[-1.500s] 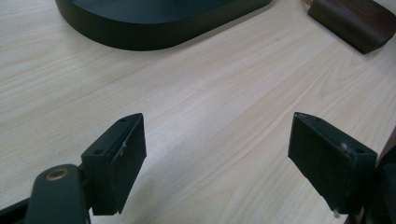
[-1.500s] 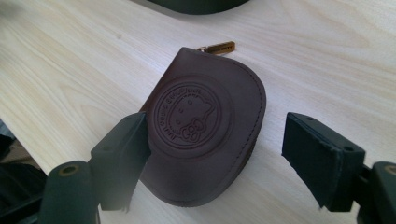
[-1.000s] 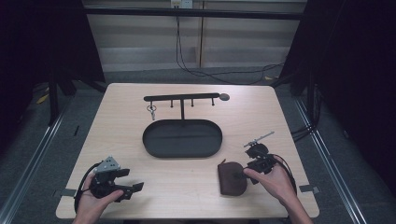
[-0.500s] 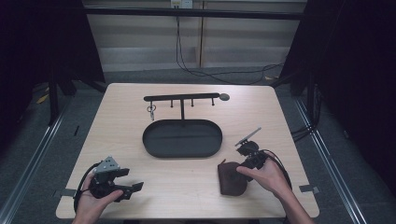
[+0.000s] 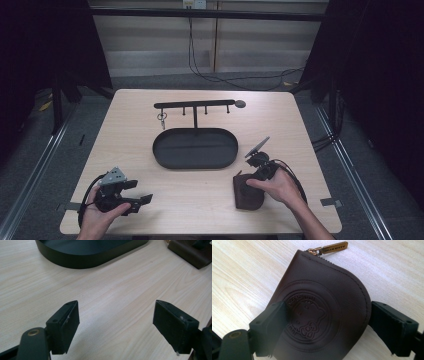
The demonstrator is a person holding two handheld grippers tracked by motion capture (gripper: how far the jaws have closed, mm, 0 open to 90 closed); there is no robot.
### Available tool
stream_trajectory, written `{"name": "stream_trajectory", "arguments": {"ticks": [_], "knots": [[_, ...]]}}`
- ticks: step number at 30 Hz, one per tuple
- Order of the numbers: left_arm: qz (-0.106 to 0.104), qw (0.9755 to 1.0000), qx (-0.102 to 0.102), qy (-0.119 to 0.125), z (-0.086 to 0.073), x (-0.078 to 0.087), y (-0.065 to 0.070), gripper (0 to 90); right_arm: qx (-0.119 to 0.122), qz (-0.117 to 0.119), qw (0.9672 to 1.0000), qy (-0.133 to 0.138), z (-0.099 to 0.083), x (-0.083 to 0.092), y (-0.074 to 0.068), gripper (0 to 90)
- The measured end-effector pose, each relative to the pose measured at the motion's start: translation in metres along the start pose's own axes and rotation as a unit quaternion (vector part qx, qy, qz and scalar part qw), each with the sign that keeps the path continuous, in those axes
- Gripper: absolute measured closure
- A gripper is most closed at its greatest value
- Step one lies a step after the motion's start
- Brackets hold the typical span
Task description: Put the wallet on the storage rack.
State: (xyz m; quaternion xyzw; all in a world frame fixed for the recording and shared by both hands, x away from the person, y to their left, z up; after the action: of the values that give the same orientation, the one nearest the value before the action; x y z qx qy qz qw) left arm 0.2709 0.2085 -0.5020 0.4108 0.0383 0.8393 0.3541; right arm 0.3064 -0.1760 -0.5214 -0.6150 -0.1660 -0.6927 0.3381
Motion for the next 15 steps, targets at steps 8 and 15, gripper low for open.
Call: {"name": "stream_trajectory", "arguments": {"ticks": [8,15], "knots": [[-0.001,1.0000,-0.003,-0.004,-0.0003,-0.0015,0.0011,21.2,0.002,0.012,0.9999,-0.004,0.0017,0.0006,-0.0016,21.3],[-0.001,1.0000,-0.001,-0.005,-0.0007,-0.0011,0.0005,21.2,-0.009,0.020,0.9997,-0.004,0.0014,0.0029,0.0013,27.7]]}}
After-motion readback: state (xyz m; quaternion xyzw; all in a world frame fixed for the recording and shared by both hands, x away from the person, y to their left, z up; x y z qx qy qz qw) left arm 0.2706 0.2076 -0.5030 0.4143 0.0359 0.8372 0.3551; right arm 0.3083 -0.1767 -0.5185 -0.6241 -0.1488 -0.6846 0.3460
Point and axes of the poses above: each handheld gripper's, and its own axes: x roughly backward along the jaws, z roughly out of its top, y roughly to its right, the point moved 6 cm from there along -x, roughly forward along the jaws, and after that the axes turned 13 degrees about x, right-handed, at the moved point
